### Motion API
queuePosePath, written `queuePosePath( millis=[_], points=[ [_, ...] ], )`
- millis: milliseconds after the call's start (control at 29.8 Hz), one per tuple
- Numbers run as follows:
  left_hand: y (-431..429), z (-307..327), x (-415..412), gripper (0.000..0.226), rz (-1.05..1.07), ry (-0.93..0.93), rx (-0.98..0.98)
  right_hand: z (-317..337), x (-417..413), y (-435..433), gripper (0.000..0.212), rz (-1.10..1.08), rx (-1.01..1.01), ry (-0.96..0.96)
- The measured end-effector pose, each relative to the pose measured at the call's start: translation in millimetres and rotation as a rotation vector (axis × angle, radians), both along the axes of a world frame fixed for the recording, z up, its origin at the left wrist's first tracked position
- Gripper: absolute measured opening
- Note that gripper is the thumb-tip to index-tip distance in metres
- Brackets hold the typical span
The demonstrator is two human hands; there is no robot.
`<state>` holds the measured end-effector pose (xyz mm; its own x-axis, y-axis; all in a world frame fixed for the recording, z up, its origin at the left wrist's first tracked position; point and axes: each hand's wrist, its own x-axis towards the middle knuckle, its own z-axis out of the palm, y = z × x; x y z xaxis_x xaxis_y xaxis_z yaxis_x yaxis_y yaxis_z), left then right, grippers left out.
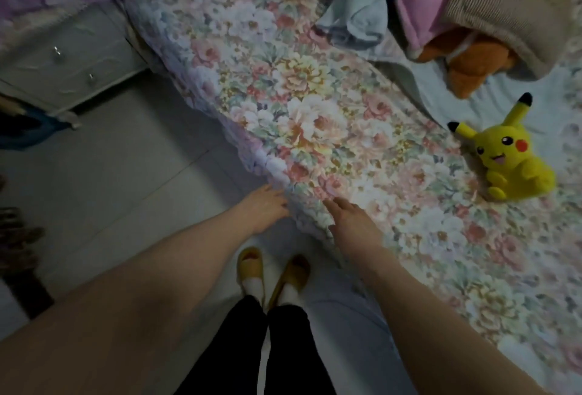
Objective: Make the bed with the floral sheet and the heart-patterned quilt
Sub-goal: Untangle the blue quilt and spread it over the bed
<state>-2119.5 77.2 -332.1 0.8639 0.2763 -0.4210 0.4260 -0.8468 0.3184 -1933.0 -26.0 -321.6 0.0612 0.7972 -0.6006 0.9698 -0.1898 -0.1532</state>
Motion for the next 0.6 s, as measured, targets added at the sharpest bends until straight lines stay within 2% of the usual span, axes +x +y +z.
queuePosePath(
  millis=[101, 201, 302, 369, 503, 536, 603],
  points=[
    [3, -54, 7, 0.038, 0.119, 0.159, -0.002, -44, -4, -2, 0.040, -0.038, -0.025, -0.041],
    [12, -120, 26, 0.038, 0.194, 0.079, -0.011, -104, -5, 5, 0.033, -0.078, -0.067, -0.056],
    [19, -157, 44, 0.043, 0.190, -0.059, 0.016, -140, -5, 14, 0.040, -0.125, -0.061, -0.051],
    [23, -168, 58, 0.044, 0.161, -0.103, 0.051, -156, -4, 22, 0.040, -0.166, -0.025, -0.065],
    [40, -209, 70, 0.028, 0.057, -0.151, 0.158, -190, -4, 44, 0.026, -0.182, 0.012, -0.165],
    [44, -207, 72, 0.028, 0.040, -0.168, 0.150, -187, -3, 47, 0.026, -0.164, 0.011, -0.182],
    [44, -195, 68, 0.023, 0.034, -0.082, 0.062, -182, -7, 43, 0.026, -0.143, 0.004, -0.186]
  ],
)
